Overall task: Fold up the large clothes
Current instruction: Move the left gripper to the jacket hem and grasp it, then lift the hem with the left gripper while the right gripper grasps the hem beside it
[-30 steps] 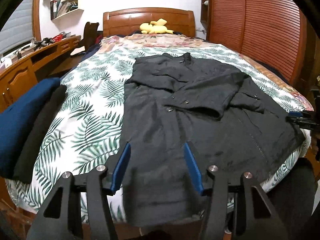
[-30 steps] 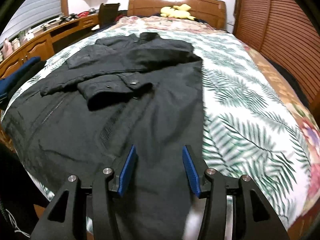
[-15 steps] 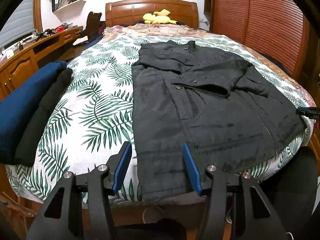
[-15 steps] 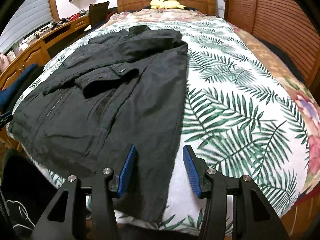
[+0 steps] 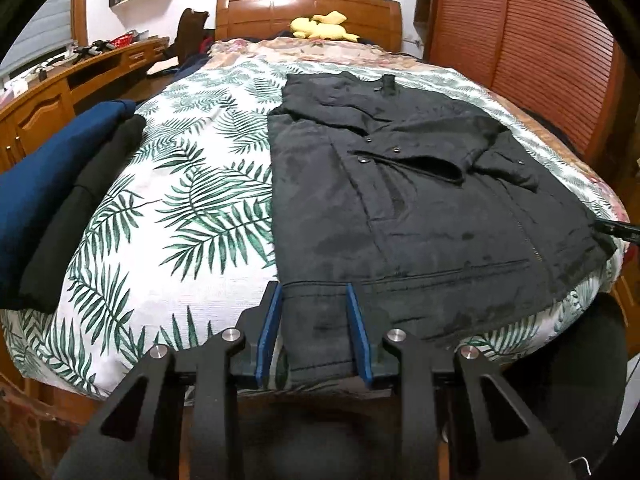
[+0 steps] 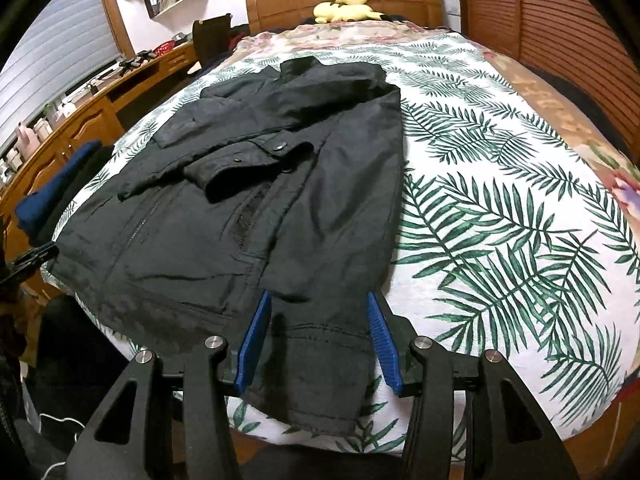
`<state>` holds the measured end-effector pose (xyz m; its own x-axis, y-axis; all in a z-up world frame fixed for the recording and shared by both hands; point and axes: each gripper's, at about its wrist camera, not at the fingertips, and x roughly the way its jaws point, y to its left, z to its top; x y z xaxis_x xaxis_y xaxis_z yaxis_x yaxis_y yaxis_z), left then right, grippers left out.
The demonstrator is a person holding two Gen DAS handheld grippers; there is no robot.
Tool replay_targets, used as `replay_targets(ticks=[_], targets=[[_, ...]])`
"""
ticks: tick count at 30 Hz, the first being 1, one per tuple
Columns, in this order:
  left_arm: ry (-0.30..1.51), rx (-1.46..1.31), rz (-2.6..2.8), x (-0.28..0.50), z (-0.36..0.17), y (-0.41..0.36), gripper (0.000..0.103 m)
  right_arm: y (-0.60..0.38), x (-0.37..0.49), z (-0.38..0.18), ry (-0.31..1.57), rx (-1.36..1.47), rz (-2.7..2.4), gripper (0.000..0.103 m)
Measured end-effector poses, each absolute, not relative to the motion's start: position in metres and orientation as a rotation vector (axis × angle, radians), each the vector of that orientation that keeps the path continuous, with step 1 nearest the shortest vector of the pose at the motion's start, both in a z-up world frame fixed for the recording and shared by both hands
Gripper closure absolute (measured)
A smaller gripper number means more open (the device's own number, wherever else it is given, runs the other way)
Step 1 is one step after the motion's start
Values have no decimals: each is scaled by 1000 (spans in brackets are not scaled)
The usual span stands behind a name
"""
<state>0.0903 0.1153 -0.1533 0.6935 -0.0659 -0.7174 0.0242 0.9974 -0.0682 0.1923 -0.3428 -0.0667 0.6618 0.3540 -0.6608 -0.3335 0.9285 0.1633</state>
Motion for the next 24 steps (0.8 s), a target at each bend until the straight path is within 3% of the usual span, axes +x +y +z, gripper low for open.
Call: replay_targets(ticks=[13,17,24], targets=[[821,-81,-63,98,-164,119,69,-336,190,-79,774,-15,352,52],[824,-95,-79,97,-166,118,60,-332,191,-81,777,-27,344,52],[829,-94,-80,94,-169,118,59,-335,194,-79,776,-14,336,51]])
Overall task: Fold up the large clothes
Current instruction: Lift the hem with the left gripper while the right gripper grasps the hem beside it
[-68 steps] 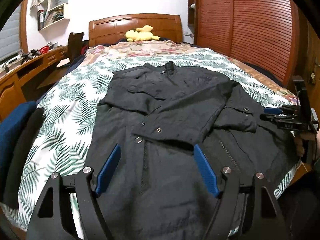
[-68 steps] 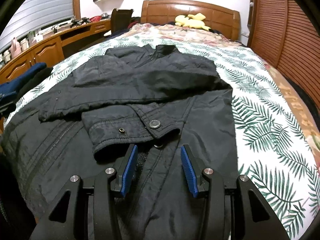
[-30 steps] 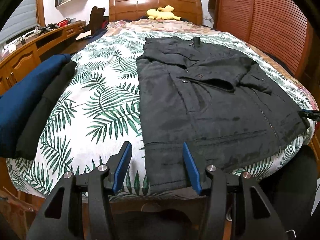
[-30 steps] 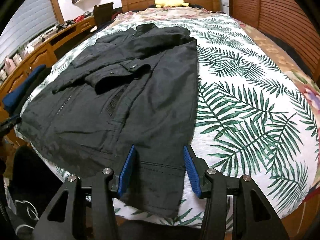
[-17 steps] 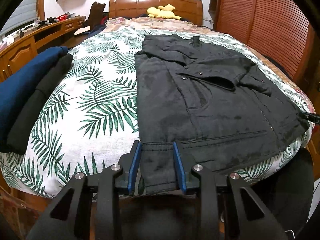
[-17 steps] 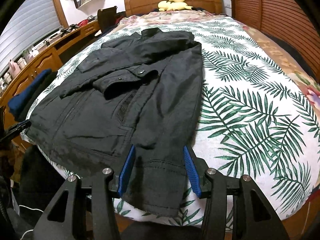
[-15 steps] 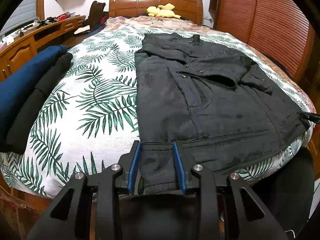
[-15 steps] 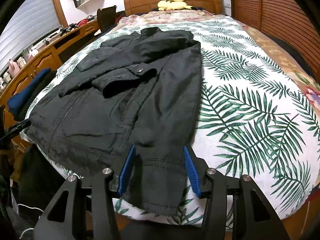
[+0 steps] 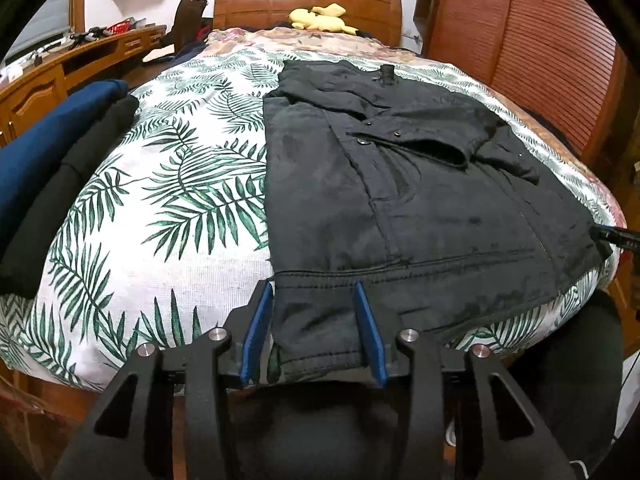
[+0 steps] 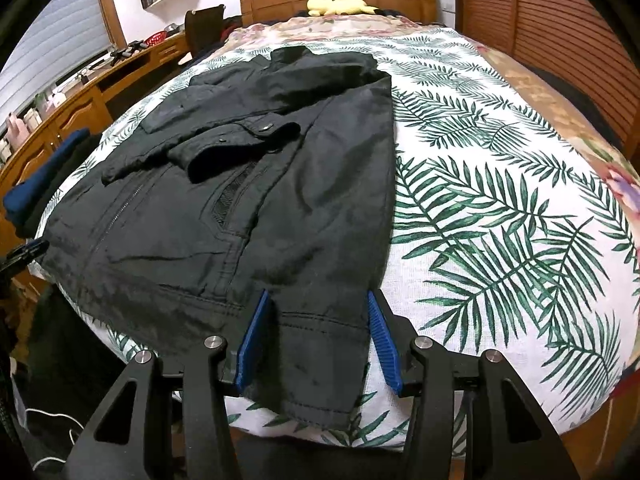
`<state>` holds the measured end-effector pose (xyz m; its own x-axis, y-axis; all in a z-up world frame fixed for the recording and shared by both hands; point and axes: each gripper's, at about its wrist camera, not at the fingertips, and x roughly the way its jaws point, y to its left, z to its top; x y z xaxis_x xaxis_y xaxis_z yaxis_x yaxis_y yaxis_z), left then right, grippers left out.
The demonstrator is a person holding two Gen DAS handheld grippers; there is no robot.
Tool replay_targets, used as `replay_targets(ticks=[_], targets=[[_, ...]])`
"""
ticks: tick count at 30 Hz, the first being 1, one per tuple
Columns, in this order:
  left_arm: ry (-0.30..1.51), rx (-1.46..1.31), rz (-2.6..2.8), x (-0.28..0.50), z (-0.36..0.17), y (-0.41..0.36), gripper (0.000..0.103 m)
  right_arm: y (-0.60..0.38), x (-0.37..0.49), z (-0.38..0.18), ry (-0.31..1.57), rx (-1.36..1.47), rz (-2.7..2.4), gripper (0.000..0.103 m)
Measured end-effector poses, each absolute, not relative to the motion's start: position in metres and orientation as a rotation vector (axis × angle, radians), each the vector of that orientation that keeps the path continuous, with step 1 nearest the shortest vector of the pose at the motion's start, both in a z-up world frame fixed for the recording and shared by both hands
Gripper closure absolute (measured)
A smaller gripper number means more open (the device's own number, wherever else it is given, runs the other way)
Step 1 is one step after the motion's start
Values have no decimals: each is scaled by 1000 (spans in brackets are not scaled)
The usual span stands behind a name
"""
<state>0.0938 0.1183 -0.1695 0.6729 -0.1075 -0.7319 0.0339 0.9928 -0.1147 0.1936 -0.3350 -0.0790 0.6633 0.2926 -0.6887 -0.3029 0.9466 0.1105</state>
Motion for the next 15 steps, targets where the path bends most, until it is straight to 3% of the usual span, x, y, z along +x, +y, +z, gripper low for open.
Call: replay_targets(ticks=[5,6,7,8,11,15], targets=[[828,-70,-88,96,-170,115,62,-344,196,-82,790,148,430,48],[830,-67,-91,97,-169,115,65,-346,197,-81,788,190,464,51],[832,-67,-88,98,-168,115,74,-345,198,-79,786,184,478,66],[828,-68,-80,99,-165,117,92,-341,198,-78,785,165,494,75],[794,-80,-90,99,-150,117,98,-327,193,-63,732,123,528,85],[694,-78,-95,93,-108,111,98,-320,181,-23,615,112,536,88]])
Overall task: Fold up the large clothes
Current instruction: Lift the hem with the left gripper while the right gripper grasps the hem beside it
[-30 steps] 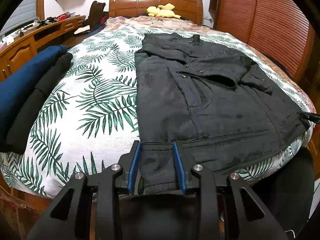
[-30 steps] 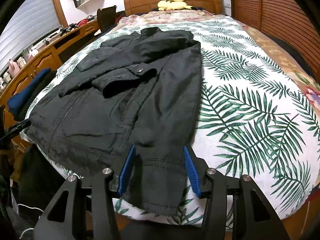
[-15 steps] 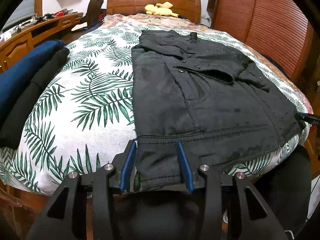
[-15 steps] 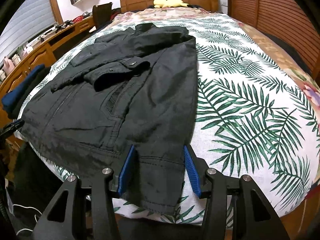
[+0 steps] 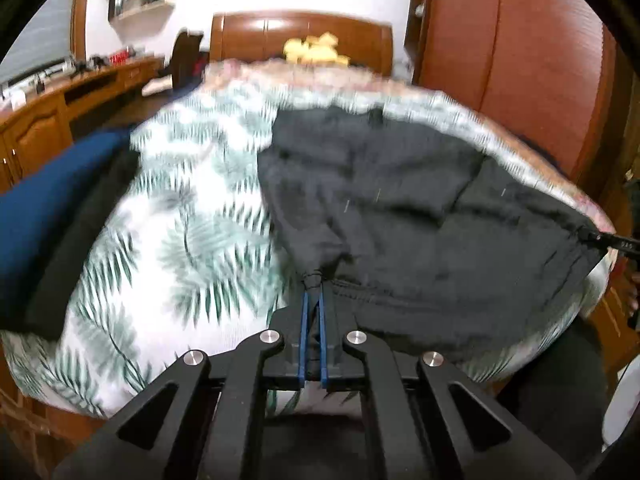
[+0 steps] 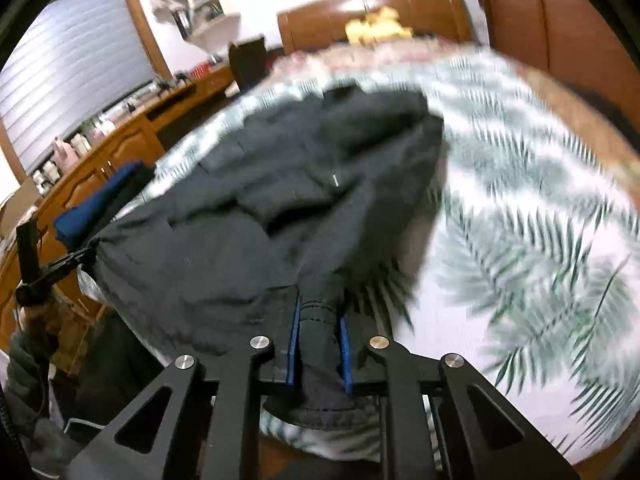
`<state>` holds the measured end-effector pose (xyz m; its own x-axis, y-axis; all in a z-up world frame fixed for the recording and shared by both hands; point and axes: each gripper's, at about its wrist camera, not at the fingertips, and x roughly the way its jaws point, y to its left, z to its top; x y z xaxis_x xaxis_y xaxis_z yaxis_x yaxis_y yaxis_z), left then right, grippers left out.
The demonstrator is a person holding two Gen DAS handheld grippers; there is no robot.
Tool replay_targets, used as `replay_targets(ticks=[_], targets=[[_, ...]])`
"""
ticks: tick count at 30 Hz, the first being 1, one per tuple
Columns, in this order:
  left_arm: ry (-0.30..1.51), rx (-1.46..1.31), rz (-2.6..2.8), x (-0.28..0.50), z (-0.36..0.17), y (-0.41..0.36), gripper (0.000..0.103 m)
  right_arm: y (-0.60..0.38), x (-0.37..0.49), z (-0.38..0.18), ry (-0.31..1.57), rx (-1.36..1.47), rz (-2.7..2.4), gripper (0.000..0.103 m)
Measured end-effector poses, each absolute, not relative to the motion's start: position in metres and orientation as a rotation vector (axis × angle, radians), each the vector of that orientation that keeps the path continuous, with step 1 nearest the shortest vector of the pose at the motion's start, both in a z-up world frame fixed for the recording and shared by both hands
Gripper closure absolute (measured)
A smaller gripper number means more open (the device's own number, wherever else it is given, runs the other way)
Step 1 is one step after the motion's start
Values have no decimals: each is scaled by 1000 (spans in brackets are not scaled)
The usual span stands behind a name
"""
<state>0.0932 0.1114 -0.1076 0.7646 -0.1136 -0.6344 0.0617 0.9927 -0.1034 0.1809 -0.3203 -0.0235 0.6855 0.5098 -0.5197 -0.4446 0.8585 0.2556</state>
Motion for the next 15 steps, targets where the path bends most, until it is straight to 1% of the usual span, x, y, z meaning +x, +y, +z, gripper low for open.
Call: replay_targets(ticks=[6,15], targets=[[566,-62,-135,82,-40,101,99,-316,157,40,484,87,564,90],[421,-70,-145,37,41,114,99,-330,80,126,295,38,582,90]])
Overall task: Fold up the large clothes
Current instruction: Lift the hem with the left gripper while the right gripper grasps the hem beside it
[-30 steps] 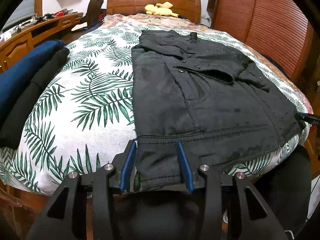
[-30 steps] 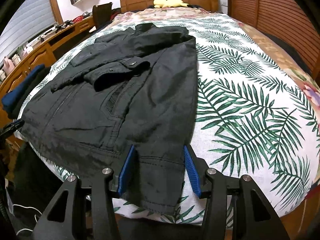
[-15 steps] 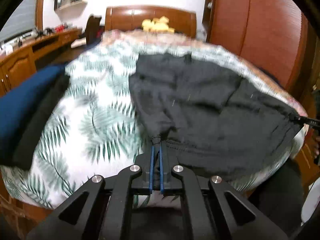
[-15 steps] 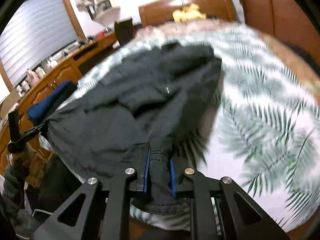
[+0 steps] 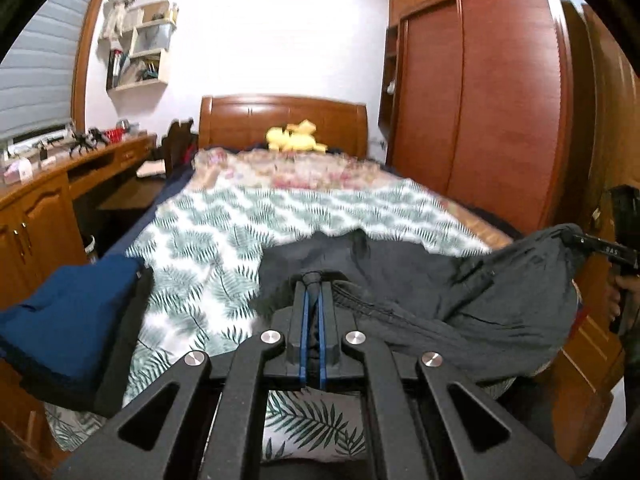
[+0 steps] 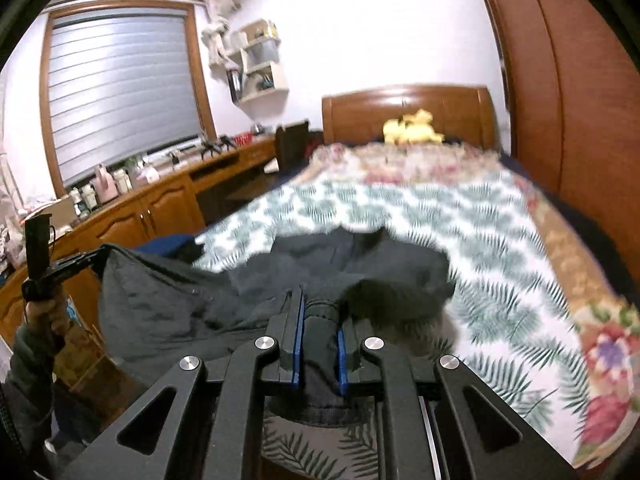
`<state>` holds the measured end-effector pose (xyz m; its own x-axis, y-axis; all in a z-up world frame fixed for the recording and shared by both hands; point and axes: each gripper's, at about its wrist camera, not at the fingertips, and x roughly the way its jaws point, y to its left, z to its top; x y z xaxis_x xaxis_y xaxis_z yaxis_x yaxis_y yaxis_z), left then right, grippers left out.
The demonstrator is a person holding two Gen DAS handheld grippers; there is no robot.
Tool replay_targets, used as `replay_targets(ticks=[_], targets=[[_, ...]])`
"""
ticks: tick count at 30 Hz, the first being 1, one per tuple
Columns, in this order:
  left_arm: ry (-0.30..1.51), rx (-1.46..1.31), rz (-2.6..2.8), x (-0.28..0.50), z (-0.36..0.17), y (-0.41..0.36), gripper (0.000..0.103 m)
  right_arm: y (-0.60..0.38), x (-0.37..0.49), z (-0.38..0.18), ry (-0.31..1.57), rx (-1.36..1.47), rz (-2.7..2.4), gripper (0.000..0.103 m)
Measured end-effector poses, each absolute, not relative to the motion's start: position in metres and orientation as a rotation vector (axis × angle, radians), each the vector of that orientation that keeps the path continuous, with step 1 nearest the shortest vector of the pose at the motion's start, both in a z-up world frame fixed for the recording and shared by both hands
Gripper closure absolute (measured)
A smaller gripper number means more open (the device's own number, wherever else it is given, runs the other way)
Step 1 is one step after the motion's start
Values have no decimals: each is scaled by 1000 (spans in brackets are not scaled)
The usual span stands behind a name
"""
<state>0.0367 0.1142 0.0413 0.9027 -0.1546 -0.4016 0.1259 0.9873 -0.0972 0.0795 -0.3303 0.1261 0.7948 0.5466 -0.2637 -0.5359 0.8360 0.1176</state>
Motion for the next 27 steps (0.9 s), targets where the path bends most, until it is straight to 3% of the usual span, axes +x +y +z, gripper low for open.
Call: replay_targets(ticks=[6,11,19,27], targets=[[313,-43,-136,-2,85,113,99,-349,11,152,179,19,558,91],[292,-11,-131,-14,85,106,99,-356,-24,123,170,10,557,91],[430,-67,-93,41,27,111,99,-339,30,60,318,-9,552,90],[498,-79,-67,88,4,116,99,-327,121,71,392,51,532,90]])
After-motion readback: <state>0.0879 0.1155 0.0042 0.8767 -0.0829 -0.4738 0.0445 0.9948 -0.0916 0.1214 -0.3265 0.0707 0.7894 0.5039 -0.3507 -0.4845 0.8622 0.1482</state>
